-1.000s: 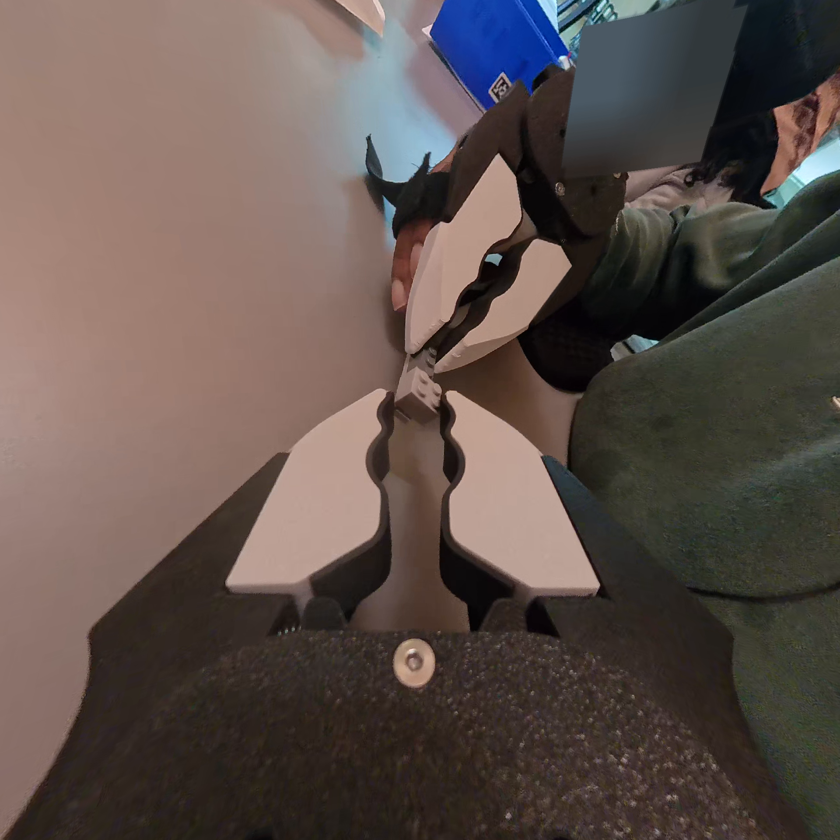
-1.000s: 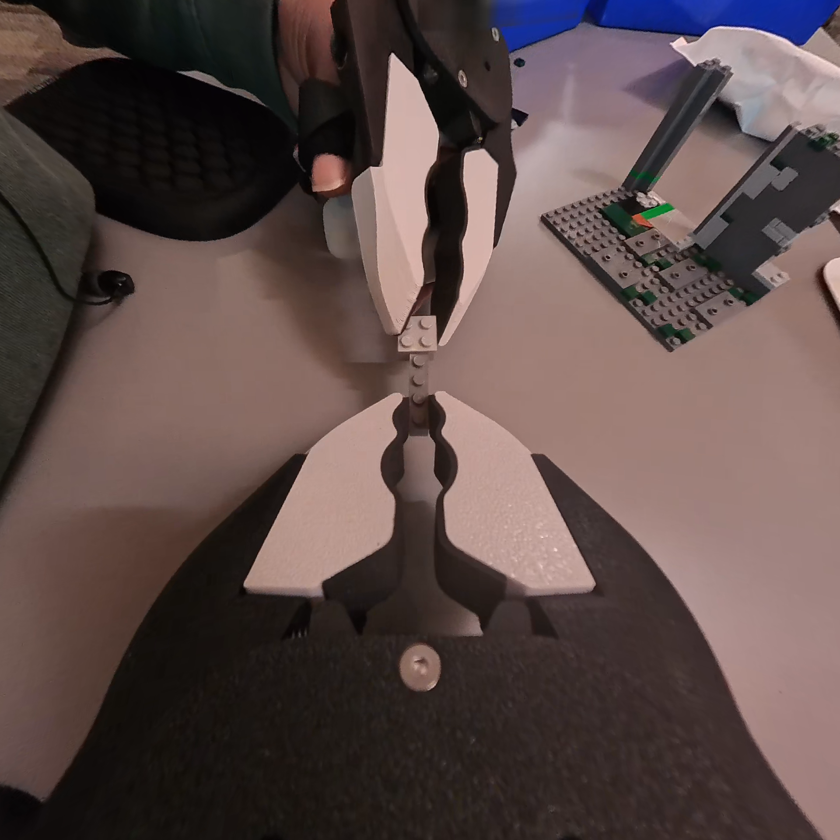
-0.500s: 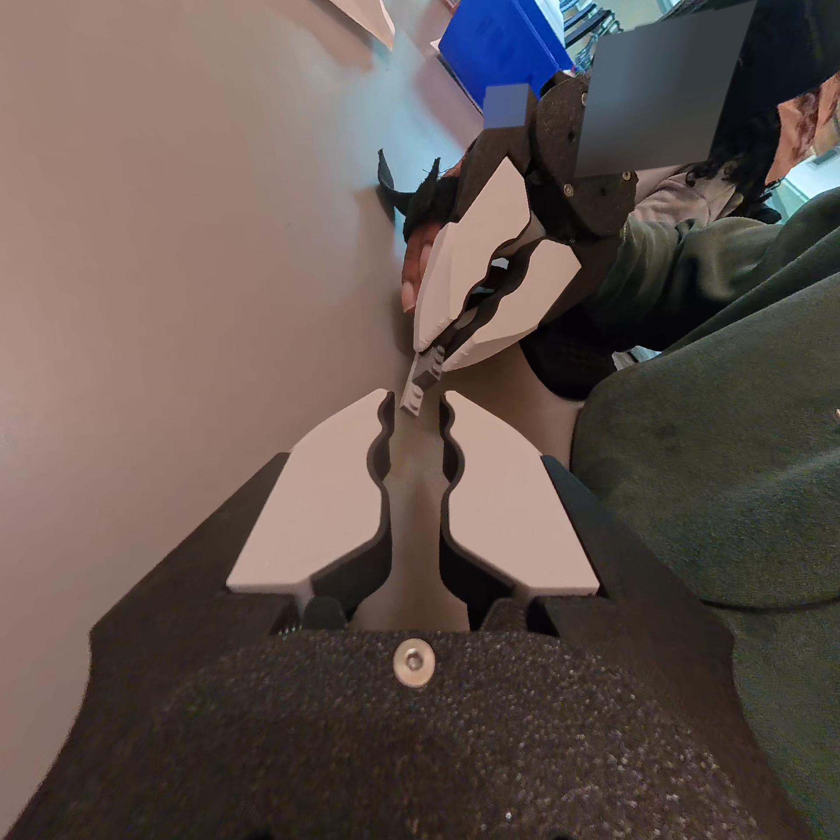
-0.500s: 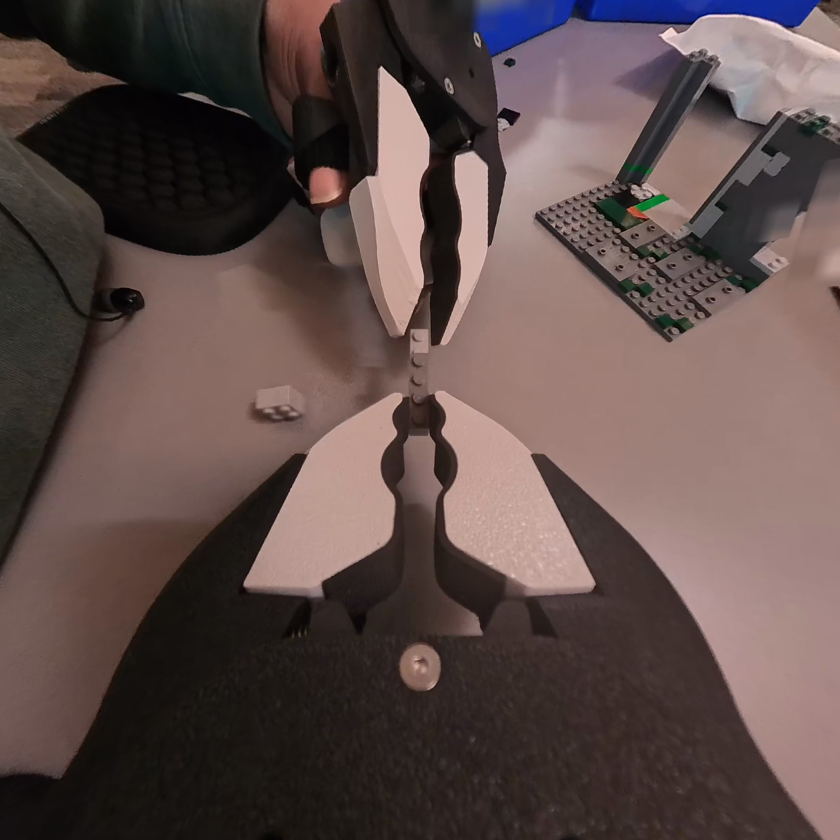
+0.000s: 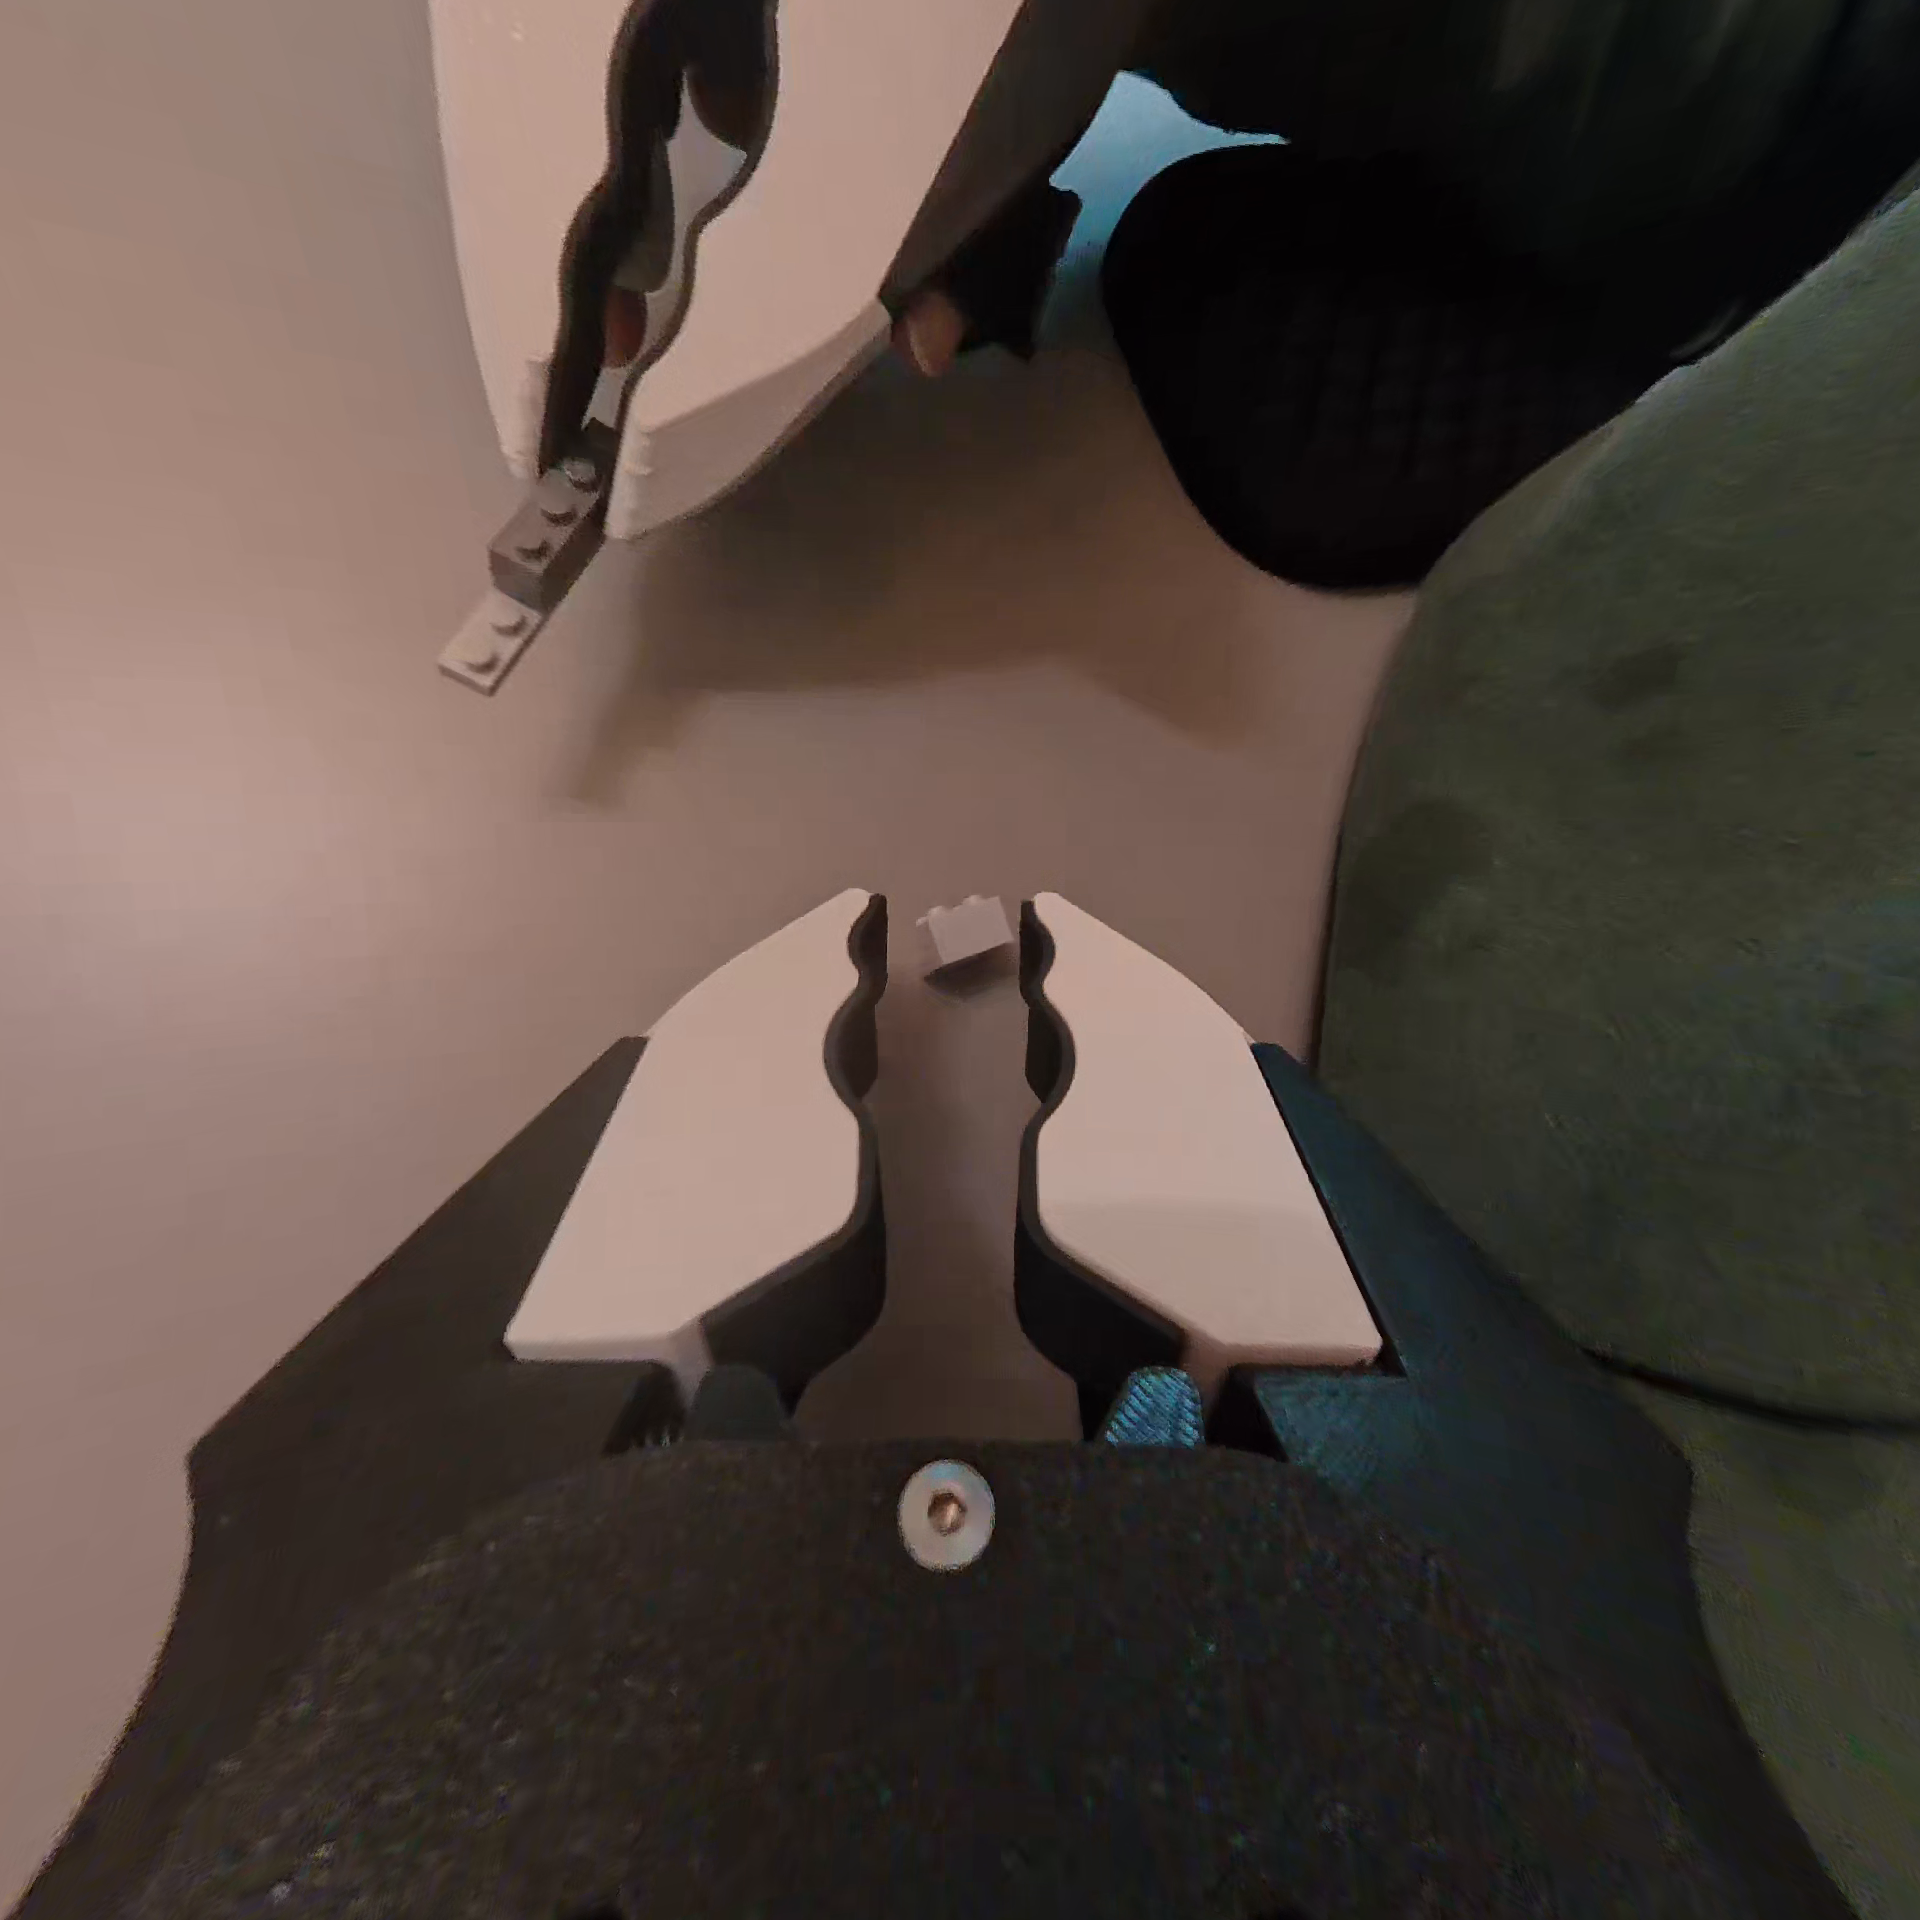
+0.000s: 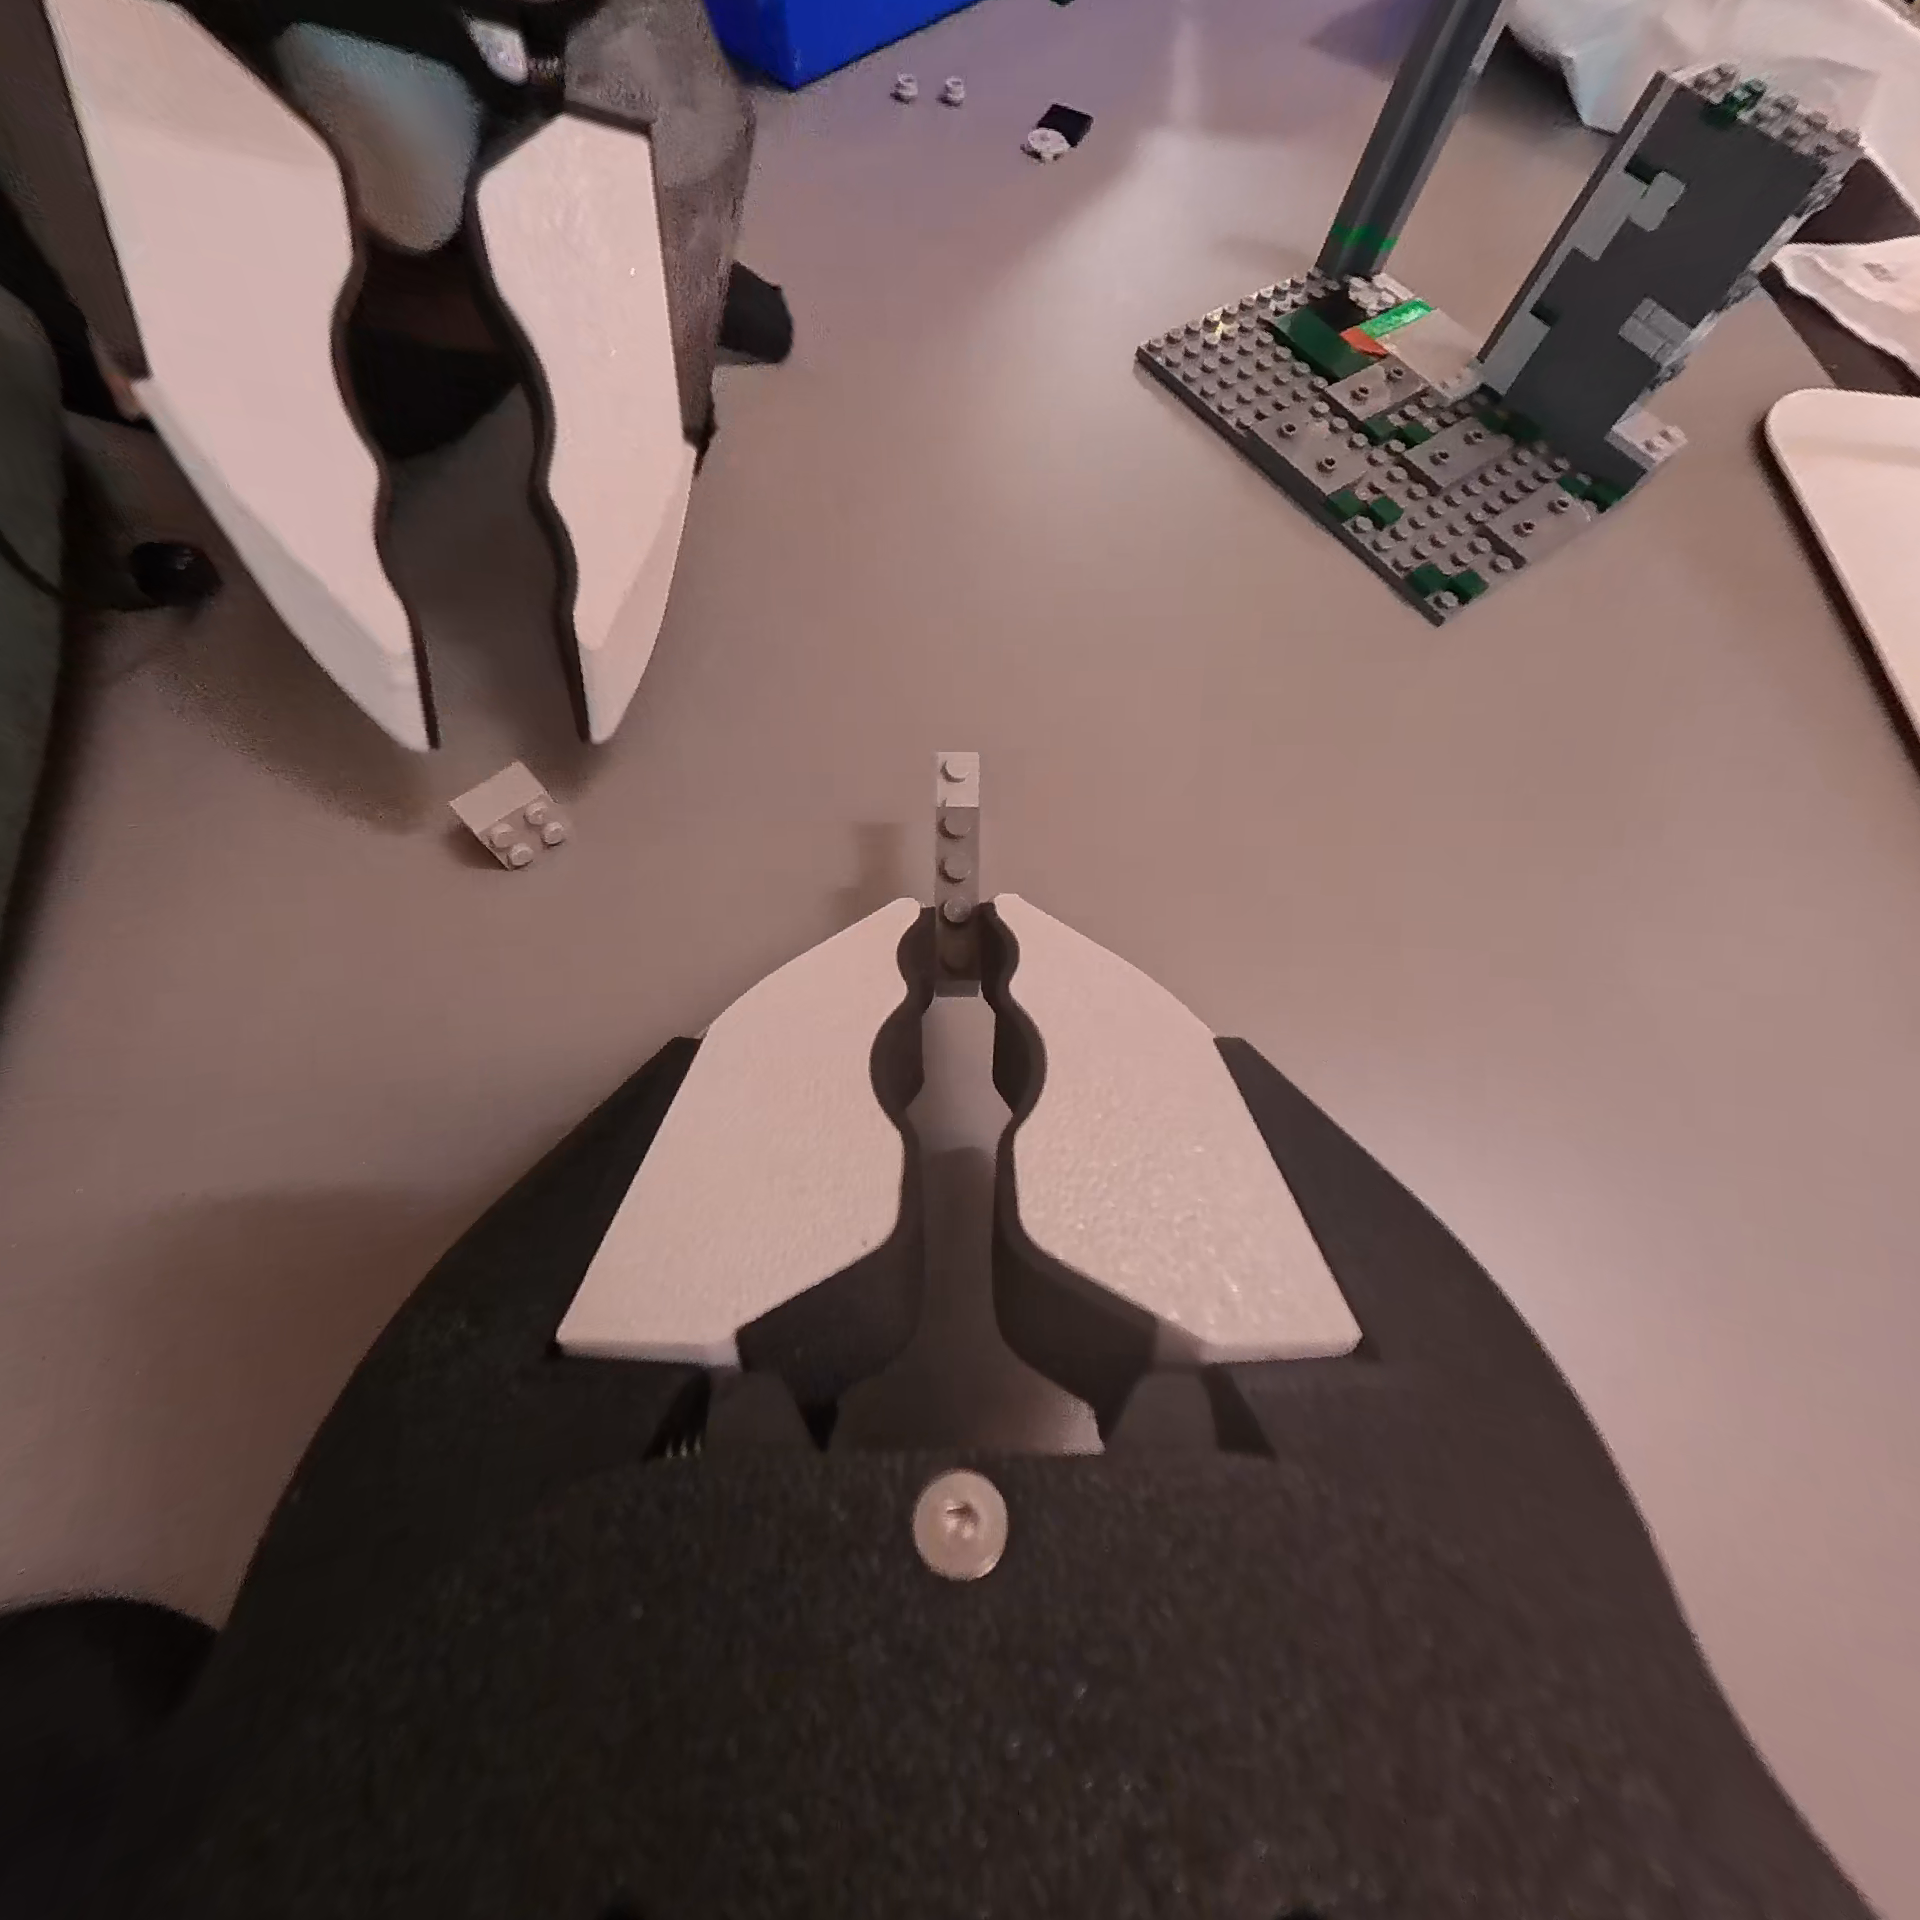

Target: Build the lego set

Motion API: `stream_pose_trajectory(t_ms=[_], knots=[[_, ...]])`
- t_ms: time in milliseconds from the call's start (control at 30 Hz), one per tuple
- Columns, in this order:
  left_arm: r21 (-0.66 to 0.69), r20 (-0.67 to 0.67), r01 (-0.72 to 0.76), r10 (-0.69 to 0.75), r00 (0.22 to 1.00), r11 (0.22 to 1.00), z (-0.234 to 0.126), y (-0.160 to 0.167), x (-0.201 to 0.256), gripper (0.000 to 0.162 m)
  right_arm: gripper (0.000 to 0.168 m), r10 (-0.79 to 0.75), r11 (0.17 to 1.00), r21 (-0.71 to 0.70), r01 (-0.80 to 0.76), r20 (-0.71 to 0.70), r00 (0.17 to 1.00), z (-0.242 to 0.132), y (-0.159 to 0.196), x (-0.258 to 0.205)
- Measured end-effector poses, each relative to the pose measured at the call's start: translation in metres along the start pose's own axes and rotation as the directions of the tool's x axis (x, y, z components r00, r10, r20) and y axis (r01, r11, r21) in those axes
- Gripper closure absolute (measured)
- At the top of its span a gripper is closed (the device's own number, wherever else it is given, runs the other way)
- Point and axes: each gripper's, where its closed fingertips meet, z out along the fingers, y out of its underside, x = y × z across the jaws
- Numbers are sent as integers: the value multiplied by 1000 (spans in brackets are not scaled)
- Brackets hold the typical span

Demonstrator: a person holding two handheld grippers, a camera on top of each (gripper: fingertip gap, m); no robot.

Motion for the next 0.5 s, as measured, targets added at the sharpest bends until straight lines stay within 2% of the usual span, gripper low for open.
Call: stream_pose_trajectory(t_ms=[100,300,500], knots=[[-45,68,-4,7,998,999,10,1,-3,137,161,-11,1000,3,11,7,1000,-1,-2,-3],[-192,122,-67,91,988,979,20,16,1,136,161,-36,999,-13,36,25,999,-2,3,-11],[-217,171,-74,112,979,973,9,29,-2,139,161,-46,999,-7,46,26,999,-6,3,-13]])
